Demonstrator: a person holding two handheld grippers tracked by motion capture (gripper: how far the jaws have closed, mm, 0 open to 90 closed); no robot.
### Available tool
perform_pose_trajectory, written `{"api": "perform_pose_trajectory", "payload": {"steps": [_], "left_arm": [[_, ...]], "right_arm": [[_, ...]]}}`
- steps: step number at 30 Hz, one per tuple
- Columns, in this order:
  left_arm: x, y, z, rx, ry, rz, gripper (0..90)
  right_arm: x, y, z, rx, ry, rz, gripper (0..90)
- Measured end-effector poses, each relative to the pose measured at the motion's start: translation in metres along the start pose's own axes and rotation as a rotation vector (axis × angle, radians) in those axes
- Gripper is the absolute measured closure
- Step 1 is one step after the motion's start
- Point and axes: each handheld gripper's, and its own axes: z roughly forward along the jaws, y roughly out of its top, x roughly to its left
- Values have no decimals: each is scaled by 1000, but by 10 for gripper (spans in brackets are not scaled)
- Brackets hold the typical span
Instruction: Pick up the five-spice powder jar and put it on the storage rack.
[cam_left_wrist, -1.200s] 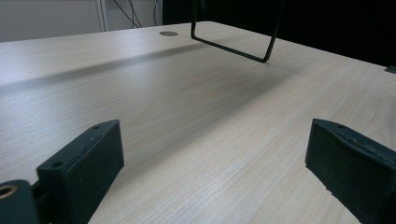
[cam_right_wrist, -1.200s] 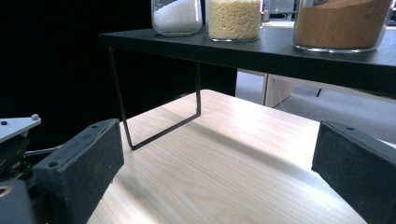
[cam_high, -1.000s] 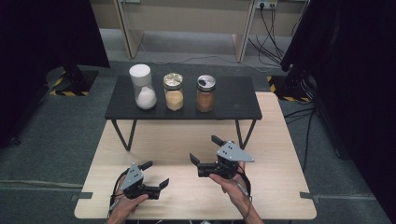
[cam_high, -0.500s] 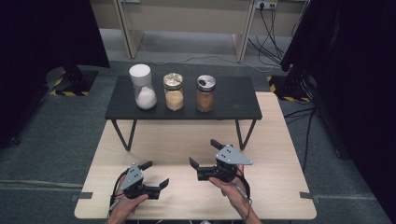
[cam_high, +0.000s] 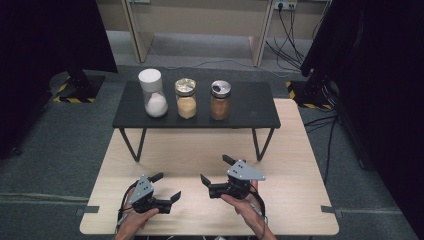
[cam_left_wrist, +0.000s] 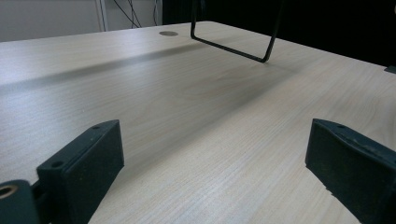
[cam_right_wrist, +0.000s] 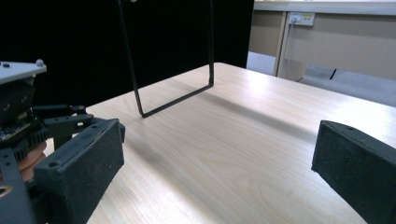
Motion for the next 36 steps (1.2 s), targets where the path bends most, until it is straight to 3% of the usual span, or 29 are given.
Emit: {"api": "perform_pose_trajectory", "payload": {"steps": [36], "left_arm": [[0, 0, 0, 3, -2, 3, 37]], "right_arm": [[1, -29, 1, 46, 10, 9, 23]]}}
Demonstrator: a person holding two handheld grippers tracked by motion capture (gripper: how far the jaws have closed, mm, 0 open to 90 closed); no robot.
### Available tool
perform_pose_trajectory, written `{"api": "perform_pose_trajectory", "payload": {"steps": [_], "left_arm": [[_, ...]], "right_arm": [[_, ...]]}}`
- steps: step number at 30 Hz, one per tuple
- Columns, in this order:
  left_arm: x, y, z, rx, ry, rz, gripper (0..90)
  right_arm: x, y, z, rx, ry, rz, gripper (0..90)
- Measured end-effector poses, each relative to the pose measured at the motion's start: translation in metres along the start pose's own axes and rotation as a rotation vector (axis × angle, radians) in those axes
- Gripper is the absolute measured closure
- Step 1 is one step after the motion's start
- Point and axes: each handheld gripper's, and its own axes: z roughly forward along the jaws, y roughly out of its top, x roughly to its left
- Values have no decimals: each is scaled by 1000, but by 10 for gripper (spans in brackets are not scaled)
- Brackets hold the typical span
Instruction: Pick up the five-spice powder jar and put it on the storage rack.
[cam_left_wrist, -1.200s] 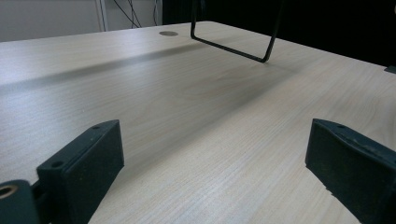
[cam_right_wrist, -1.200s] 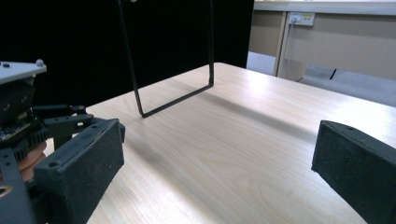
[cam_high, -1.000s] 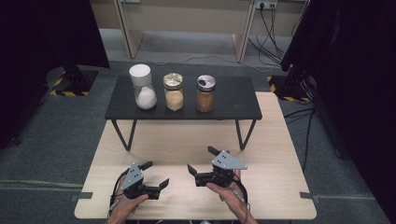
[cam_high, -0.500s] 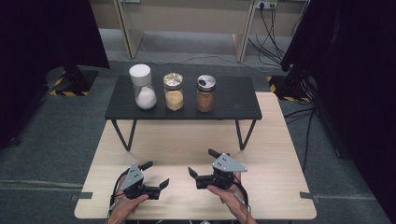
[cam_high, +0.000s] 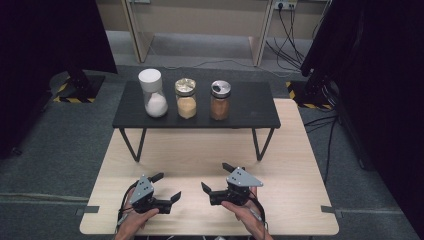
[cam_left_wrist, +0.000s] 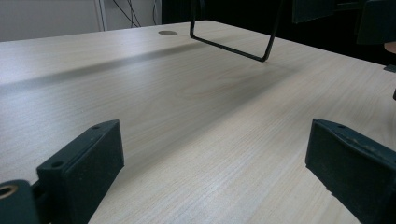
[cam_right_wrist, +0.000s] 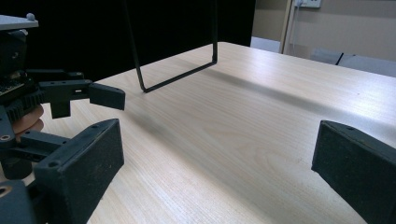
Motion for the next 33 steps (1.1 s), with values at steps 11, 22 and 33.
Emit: {"api": "perform_pose_trajectory", "payload": {"steps": [11, 22, 33], "left_arm": [[0, 0, 0, 0, 0, -1, 36], [0, 0, 0, 0, -1, -1, 36], [0, 0, 0, 1, -1, -1, 36]], "right_arm": [[2, -5, 1, 12, 7, 1, 23], [2, -12, 0, 27, 7, 9, 23], [0, -16, -3, 34, 3, 20, 23]]}}
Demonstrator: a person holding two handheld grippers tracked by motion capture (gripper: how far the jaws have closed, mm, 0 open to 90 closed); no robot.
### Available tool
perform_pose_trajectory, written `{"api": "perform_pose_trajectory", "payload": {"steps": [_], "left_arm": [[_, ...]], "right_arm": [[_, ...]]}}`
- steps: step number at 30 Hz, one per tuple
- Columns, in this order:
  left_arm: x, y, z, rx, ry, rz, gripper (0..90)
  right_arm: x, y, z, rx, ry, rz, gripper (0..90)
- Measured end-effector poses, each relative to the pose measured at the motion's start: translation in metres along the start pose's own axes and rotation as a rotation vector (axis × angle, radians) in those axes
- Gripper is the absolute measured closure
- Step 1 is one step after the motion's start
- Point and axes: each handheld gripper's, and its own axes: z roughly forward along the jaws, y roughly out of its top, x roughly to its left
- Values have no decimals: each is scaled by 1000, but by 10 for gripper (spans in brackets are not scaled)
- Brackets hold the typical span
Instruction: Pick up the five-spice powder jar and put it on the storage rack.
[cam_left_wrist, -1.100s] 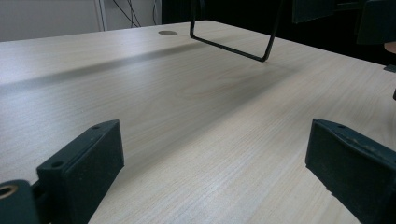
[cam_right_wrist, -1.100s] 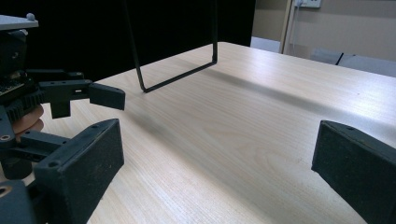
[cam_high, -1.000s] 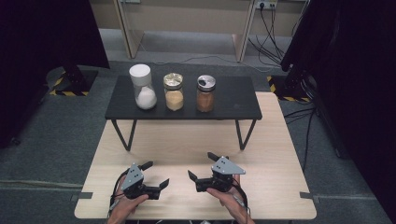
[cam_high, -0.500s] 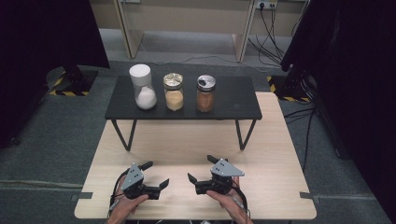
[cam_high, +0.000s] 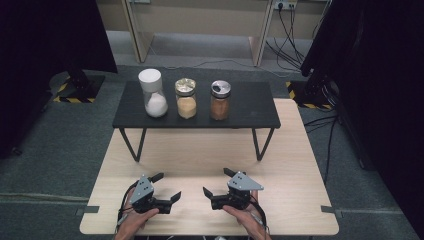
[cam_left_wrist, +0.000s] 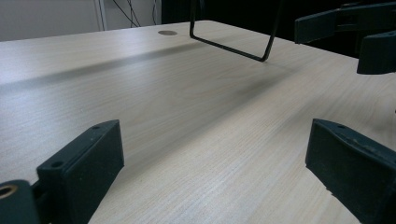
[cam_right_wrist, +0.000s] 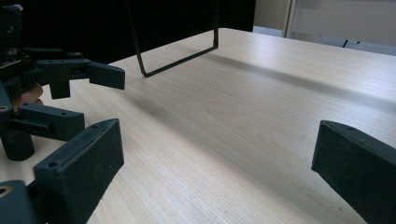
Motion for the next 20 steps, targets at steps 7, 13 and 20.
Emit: {"api": "perform_pose_trajectory", "payload": {"steps": [7, 13, 20], "left_arm": [[0, 0, 0, 1, 0, 0, 36], [0, 0, 0, 1, -1, 0, 36], [0, 0, 0, 3, -1, 2, 36]], "right_arm": [[-1, -1, -1, -1, -1, 1, 23], [-1, -1, -2, -1, -2, 3, 23], [-2, -2, -2, 0, -3, 2, 23]]}}
